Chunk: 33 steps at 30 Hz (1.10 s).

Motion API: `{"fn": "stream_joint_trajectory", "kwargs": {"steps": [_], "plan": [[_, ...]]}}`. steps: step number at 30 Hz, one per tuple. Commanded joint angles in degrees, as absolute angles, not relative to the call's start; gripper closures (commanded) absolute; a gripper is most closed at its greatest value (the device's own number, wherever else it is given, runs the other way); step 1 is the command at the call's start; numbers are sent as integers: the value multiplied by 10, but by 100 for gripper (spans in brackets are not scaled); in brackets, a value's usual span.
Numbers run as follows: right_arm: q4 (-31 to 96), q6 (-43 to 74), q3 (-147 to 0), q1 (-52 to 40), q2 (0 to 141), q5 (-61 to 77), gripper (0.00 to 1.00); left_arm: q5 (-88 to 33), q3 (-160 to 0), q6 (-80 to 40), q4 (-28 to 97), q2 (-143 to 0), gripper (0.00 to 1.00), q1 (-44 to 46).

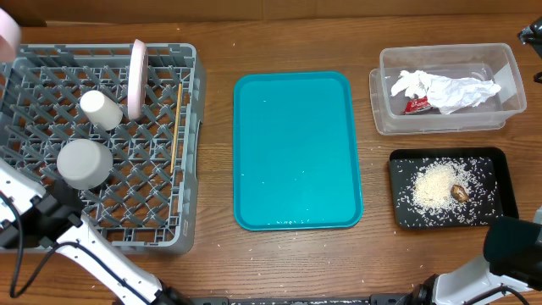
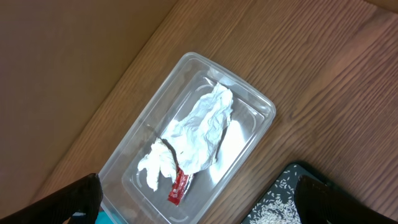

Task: Sort waste into correct bins and load items into the dishwasher
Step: 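Carry the bowl to the dish rack and lower it in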

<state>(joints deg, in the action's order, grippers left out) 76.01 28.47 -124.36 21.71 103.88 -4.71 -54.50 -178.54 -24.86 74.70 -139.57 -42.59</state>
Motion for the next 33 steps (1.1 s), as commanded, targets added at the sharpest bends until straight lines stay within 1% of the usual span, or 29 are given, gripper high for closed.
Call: {"fn": "stream_joint_trajectory", "kwargs": {"steps": [1, 4, 9, 13, 20, 29, 33], "plan": [[758, 286, -1246, 218, 1029, -48, 0, -641, -1782, -231, 745, -1466, 96, -441], [758, 286, -1246, 218, 1029, -48, 0, -652, -1782, -234, 745, -1503, 96, -448], [758, 286, -1246, 218, 1029, -48, 0, -733, -1782, -202, 726, -1563, 96, -451], [758, 286, -1246, 218, 1029, -48, 0, -774, -1782, -214, 696, -1605, 96, -451], [758, 286, -1246, 218, 1029, -48, 0, -778, -1781, -214, 705, -1651, 96, -455], [758, 286, -1246, 218, 1029, -48, 0, -775, -1781, -214, 741, -1656, 96, -474], [758, 286, -1246, 218, 1029, -48, 0, -733, -1781, -210, 778, -1656, 94, -484]]}}
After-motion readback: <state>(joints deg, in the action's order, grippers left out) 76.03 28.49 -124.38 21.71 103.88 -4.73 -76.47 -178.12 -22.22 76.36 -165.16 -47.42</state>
